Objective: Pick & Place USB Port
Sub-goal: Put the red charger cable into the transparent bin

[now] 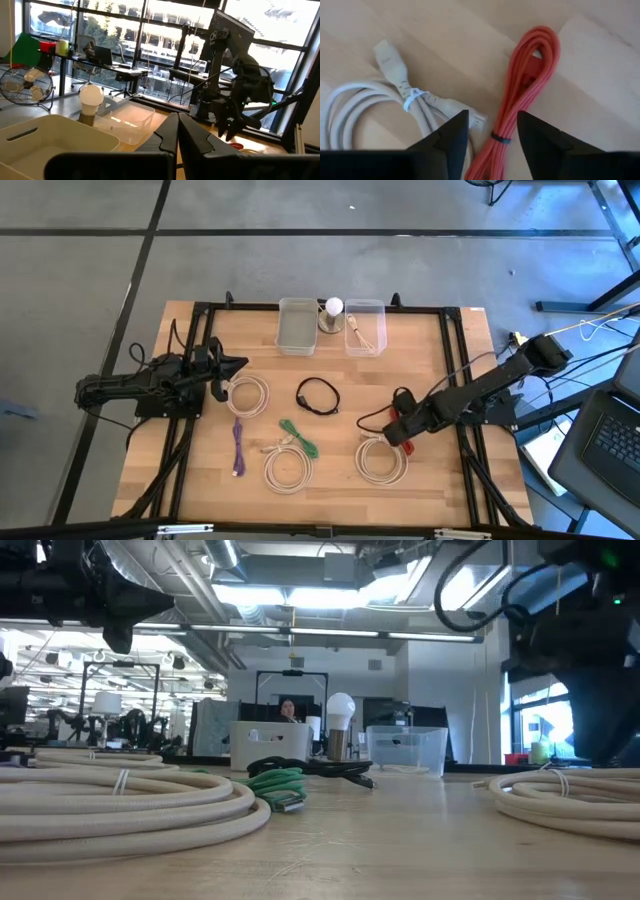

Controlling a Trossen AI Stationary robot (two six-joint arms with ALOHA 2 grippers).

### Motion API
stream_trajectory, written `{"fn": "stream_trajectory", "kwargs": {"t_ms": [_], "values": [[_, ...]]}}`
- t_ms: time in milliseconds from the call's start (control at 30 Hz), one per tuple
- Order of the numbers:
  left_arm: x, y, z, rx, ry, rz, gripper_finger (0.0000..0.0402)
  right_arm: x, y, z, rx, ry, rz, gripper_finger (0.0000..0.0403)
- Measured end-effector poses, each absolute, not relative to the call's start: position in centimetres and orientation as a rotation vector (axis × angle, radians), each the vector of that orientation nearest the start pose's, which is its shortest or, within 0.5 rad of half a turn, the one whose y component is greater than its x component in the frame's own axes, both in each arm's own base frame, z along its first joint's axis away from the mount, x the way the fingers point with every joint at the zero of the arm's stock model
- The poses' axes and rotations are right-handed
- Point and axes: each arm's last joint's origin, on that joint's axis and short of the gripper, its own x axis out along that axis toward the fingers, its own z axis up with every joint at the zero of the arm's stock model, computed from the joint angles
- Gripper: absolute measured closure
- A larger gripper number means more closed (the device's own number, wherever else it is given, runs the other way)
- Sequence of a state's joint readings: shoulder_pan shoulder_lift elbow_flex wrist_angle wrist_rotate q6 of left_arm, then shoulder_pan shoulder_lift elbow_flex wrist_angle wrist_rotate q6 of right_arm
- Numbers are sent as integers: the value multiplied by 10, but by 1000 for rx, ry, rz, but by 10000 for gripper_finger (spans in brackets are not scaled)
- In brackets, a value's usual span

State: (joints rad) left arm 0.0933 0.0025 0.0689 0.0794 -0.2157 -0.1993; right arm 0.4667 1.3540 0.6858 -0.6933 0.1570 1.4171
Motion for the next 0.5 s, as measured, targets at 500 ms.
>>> {"fn": "stream_trajectory", "kwargs": {"t_ms": [500], "values": [[91,15,194,-206,-176,295,398,186,88,135,779,1196,-750,210]]}}
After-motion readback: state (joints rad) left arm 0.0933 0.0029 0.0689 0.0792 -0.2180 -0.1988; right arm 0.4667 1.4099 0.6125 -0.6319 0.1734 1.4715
